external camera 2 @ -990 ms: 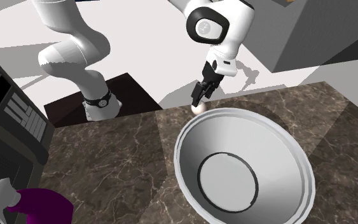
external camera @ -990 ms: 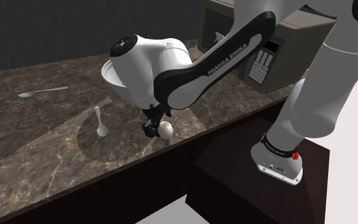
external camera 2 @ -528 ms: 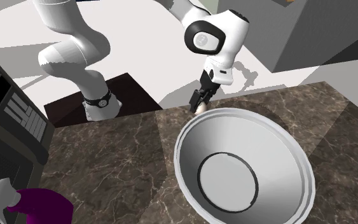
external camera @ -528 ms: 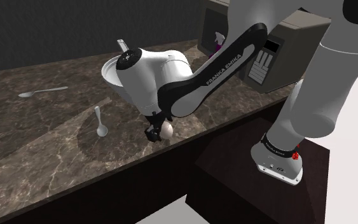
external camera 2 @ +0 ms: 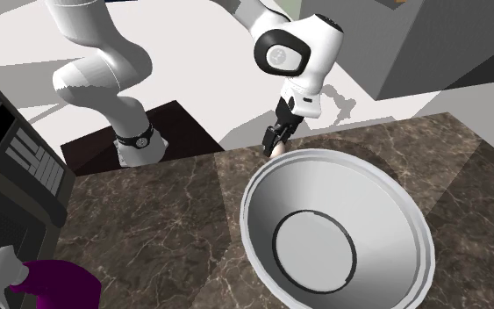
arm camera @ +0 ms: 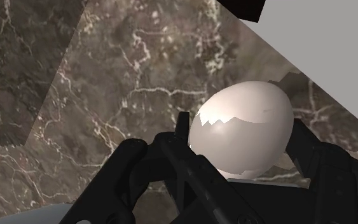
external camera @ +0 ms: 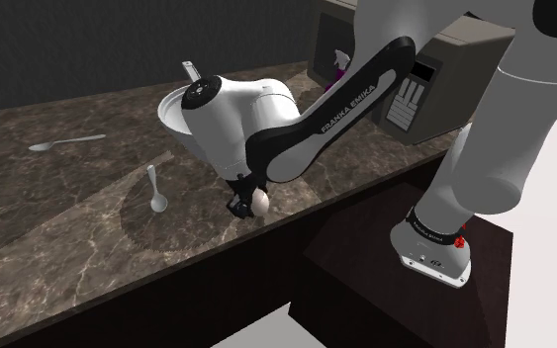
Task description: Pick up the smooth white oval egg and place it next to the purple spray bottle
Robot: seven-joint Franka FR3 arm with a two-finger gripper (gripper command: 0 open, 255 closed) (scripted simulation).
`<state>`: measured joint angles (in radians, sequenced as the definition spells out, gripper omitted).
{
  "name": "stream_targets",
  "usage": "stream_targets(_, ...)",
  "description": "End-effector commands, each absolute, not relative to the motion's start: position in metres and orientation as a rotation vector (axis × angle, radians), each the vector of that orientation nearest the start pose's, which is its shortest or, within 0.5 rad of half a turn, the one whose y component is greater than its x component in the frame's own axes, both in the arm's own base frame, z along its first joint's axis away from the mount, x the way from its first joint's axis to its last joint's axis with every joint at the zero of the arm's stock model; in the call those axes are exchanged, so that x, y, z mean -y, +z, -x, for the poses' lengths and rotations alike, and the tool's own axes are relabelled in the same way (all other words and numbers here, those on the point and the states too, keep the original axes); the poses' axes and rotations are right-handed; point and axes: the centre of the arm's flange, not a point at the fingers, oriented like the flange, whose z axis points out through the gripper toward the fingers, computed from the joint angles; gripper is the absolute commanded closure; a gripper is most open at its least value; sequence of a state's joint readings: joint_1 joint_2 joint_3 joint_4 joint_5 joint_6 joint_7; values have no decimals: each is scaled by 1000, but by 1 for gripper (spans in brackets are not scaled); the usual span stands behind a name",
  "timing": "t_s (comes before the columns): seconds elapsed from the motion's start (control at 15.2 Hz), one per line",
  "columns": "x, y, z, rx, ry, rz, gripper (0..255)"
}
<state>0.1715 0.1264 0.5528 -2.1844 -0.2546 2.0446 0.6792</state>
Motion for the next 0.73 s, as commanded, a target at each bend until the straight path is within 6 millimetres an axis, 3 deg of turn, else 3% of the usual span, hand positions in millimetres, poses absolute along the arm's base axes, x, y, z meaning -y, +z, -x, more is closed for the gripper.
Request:
stream_targets(0.0,-333,322,-399,330,156,3388,255)
stream_targets(0.46,-333,322,-399,330,156,3388,255)
stream_targets(0.66,-333,337,-399,330,156,3388,255)
